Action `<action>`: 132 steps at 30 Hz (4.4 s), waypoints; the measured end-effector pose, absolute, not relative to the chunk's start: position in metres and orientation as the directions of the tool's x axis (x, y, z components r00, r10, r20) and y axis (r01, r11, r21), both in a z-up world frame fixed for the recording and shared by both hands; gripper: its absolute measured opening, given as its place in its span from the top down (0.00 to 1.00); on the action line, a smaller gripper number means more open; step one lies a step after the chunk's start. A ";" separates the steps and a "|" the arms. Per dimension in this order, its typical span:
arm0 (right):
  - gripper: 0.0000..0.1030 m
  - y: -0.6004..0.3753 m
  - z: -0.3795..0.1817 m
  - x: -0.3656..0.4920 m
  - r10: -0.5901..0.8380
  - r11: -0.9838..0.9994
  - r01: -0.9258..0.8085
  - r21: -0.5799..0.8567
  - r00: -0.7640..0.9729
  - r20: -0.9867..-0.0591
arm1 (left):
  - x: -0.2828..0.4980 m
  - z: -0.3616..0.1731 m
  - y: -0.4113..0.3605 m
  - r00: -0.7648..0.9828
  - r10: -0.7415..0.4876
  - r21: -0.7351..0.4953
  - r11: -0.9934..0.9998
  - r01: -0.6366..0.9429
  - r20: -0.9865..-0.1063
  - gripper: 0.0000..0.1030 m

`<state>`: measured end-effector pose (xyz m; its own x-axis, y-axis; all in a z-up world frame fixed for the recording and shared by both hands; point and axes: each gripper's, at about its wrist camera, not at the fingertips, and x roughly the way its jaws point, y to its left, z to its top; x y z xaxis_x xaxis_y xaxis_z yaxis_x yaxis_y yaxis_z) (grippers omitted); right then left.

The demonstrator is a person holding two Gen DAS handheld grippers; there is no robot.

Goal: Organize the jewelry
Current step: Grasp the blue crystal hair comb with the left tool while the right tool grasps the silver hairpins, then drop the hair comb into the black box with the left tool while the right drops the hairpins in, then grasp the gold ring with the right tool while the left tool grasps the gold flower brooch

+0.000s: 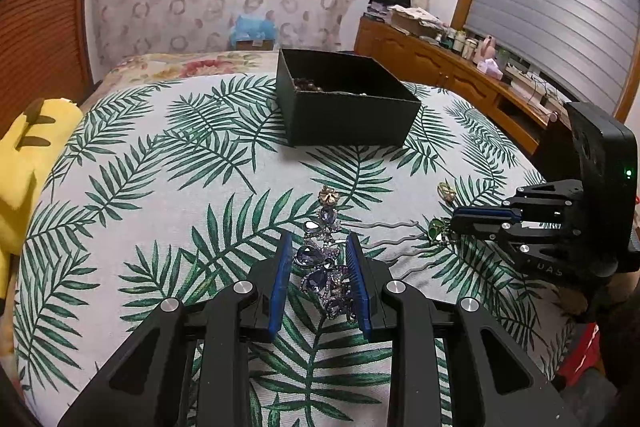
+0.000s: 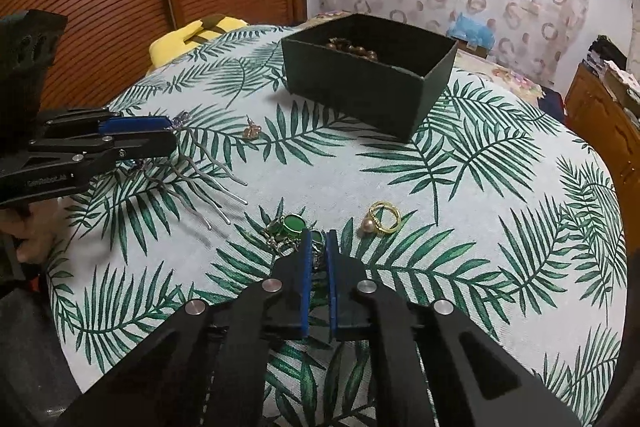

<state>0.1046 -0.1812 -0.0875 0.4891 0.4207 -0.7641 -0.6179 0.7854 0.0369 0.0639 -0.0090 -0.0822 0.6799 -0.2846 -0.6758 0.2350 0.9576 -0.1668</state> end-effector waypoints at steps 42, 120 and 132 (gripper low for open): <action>0.94 -0.170 0.008 0.183 0.518 0.764 -0.645 0.016 0.599 -0.611 | 0.144 -0.024 -0.011 0.744 -0.279 -0.129 0.959 0.254 -0.607 0.75; 0.72 -0.196 -0.085 0.144 0.416 0.819 -0.567 0.087 0.482 -0.771 | 0.146 -0.079 -0.021 0.659 -0.254 -0.065 0.953 0.297 -0.708 0.23; 0.84 -0.192 -0.089 0.144 0.369 0.810 -0.586 0.014 0.490 -0.790 | 0.135 -0.090 -0.034 0.613 -0.268 -0.039 0.932 0.360 -0.743 0.43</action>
<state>0.1441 -0.1918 -0.0890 0.4904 0.3686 -0.7897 -0.5863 0.8100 0.0140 0.1351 -0.0344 -0.0900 0.6129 -0.2679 -0.7433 0.3599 0.9322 -0.0392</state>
